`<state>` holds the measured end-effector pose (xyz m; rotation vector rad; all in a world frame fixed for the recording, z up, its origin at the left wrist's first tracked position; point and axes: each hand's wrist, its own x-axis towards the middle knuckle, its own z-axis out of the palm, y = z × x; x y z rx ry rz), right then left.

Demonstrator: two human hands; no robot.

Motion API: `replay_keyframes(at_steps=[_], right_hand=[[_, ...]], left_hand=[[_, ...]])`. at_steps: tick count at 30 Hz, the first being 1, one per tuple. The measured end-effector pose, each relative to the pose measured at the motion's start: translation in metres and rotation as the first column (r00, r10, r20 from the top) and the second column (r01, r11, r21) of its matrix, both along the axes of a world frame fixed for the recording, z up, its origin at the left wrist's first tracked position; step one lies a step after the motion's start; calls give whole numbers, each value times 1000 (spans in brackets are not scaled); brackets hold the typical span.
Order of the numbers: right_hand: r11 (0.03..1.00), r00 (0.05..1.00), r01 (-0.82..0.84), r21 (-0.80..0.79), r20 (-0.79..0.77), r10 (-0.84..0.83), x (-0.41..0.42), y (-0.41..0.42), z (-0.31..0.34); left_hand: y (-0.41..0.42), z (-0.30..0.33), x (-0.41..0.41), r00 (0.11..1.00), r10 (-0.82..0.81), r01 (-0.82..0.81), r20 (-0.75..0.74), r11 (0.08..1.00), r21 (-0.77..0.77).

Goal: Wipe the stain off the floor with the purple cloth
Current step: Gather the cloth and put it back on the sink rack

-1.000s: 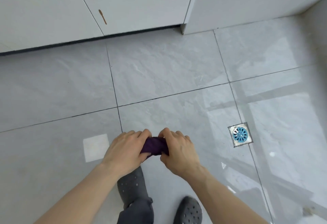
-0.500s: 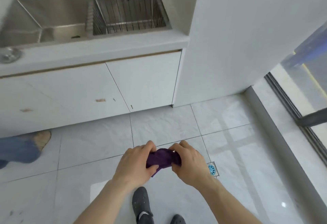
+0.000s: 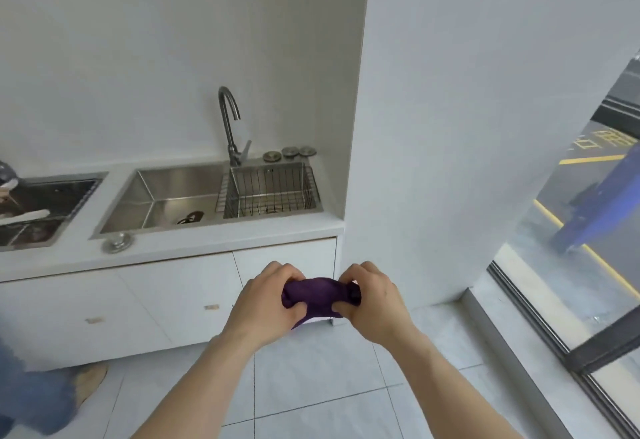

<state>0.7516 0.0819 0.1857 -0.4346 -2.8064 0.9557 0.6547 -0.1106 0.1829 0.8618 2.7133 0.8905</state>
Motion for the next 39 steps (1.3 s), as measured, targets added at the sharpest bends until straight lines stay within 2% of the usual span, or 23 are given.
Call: replay_keyframes(at_steps=[5,9,21,29,39], right_hand=[[999,998,-26,23,-62,27,-28,8,46],[998,993,-57,37,-100,61,-59,7,77],[999,980,-37,37,-195,43,-214,-22,128],[994,980,21,108,-198,1,-324,-41,116],[990,999,-21,138,-23,25,-441,-26,46]], left_hand=[[5,44,-21,996,47,-43,-75,997,66],[3,71,-47,993,91,-80,-81,988,130],[-19,116,-197,982,172,-141,-80,944,299],[-39,100,-313,983,171,-141,-68,938,317],[-29,35,-422,990,144,-139,-3,963,230]])
